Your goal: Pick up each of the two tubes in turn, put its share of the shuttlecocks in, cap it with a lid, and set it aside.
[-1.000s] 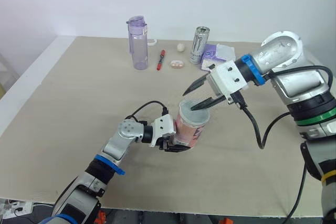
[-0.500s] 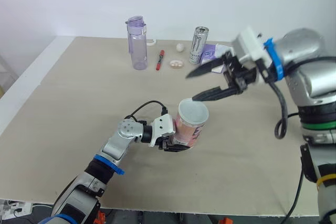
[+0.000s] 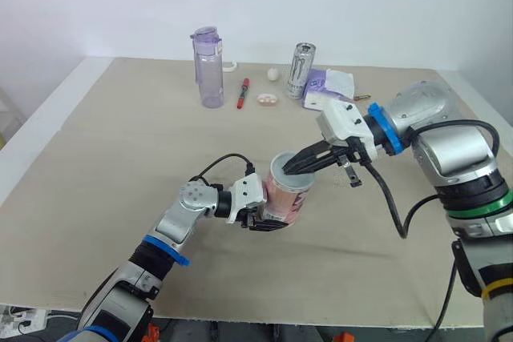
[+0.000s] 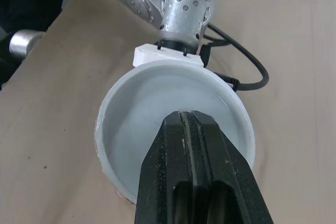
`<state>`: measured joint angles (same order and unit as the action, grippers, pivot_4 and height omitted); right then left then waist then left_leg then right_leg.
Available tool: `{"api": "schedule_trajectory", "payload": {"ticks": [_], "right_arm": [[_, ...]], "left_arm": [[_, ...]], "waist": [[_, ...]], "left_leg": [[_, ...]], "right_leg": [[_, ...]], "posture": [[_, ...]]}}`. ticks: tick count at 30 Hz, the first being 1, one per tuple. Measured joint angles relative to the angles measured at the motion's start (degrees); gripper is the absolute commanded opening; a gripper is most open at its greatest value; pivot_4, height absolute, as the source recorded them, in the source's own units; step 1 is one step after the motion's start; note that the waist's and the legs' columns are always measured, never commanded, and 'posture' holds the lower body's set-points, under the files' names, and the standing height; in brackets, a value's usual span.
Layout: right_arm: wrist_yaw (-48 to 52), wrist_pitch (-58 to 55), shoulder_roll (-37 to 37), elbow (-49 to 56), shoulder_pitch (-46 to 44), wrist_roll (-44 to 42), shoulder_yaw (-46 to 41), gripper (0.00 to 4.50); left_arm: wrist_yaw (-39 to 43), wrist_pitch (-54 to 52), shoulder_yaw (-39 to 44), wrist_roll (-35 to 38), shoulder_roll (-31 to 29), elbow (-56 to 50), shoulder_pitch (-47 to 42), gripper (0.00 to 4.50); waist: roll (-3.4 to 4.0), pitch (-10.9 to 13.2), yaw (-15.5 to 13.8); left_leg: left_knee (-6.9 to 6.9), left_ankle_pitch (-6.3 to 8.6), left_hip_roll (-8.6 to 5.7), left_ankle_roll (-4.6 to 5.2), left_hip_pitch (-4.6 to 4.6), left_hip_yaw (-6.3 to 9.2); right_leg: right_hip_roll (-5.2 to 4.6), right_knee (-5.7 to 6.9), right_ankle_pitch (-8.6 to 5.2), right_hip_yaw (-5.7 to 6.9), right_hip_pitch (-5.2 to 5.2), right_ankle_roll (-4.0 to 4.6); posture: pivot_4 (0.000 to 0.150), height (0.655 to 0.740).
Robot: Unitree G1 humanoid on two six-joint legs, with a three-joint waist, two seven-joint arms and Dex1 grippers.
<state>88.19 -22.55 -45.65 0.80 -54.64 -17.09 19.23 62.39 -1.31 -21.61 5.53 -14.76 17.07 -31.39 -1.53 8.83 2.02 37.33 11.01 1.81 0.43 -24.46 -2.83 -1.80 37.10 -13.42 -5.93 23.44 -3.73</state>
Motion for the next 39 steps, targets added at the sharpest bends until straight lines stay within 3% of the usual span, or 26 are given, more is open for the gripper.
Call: {"api": "schedule_trajectory", "payload": {"ticks": [8,14,18,22,26,27,28,30,35,39], "right_arm": [[0.3,-4.4,0.3,0.1,-2.2,2.7,1.9,0.05],[-0.2,-9.4,1.9,-3.3,-1.8,-1.2,-2.0,0.05],[-2.3,-11.4,0.4,-4.9,1.2,-8.0,-13.4,0.05],[-8.3,-12.6,0.1,-3.9,10.6,-14.0,-26.9,0.05],[-12.2,-10.1,1.2,0.0,23.3,-15.6,-32.1,0.05],[-13.1,-9.4,2.0,1.0,26.2,-15.8,-32.8,0.65],[-13.8,-8.1,2.9,2.2,29.9,-15.8,-33.1,0.96],[-13.7,-4.2,3.2,3.2,34.8,-14.5,-32.6,1.84],[-13.1,5.7,4.4,3.5,41.7,-10.3,-28.3,4.35],[-13.0,9.9,5.0,2.7,42.7,-9.2,-26.6,4.45]], "left_arm": [[-0.8,-0.2,0.0,0.0,0.0,0.4,0.2,3.01],[-0.9,0.0,0.1,0.0,0.0,-0.3,0.5,3.01],[-0.9,0.3,-0.1,0.1,0.0,-1.2,1.0,3.01],[-0.9,0.4,-0.1,0.2,-0.2,-2.2,1.5,3.01],[-0.9,0.2,0.2,0.6,-0.4,-2.4,1.6,3.01],[-0.9,0.2,0.2,0.8,-0.5,-2.3,1.6,3.01],[-0.8,0.2,0.3,1.1,-0.6,-2.2,1.6,3.86],[-0.8,0.3,0.3,1.0,-1.0,-1.5,1.5,4.49],[-0.6,1.1,1.3,1.3,-1.9,-0.3,1.5,4.5],[-0.3,1.2,1.6,1.6,-2.1,-0.3,1.5,4.5]], "waist": [[-0.21,-0.3,0.5],[-0.21,-0.2,0.4],[-0.22,-0.2,-0.1],[-0.25,-0.1,-0.4],[-0.17,-0.1,-0.4],[-0.18,-0.1,-0.4],[-0.16,-0.1,-0.4],[-0.07,0.0,-0.4],[-0.01,0.0,-0.3],[-0.03,0.0,-0.5]], "left_leg": [[-0.04,0.07,0.07,-0.11,0.28,-0.06],[-0.06,0.05,0.05,-0.08,0.09,-0.08],[-0.08,0.03,0.01,-0.02,-0.33,-0.01],[-0.12,0.08,-0.04,-0.01,-0.39,-0.02],[-0.13,0.08,-0.02,0.01,-0.34,-0.06],[-0.12,0.08,0.0,0.01,-0.34,-0.03],[-0.1,0.08,0.03,0.01,-0.35,0.01],[-0.12,0.08,0.02,0.01,-0.33,0.02],[-0.11,0.08,0.02,0.0,-0.41,0.0],[-0.1,0.08,-0.02,0.0,-0.5,0.05]], "right_leg": [[-0.73,-0.04,0.03,0.58,0.01,0.06],[-1.5,-0.05,0.32,1.67,0.02,0.51],[-1.51,-0.08,0.27,1.82,0.25,0.39],[-1.43,-0.14,0.23,1.89,0.25,0.31],[-1.26,-0.11,0.24,1.9,0.25,0.23],[-1.19,-0.11,0.06,1.9,0.24,-0.07],[-1.12,-0.11,0.08,1.9,0.25,-0.07],[-1.1,-0.1,0.08,1.89,0.25,-0.09],[-1.06,-0.11,0.08,1.82,0.35,-0.11],[-1.06,-0.11,0.06,1.82,0.37,-0.14]], "posture": [[0.15,0.74],[0.15,0.74],[0.15,0.74],[0.15,0.74],[0.15,0.74],[0.15,0.74],[0.15,0.74],[0.15,0.74],[0.15,0.74],[0.15,0.74]]}}
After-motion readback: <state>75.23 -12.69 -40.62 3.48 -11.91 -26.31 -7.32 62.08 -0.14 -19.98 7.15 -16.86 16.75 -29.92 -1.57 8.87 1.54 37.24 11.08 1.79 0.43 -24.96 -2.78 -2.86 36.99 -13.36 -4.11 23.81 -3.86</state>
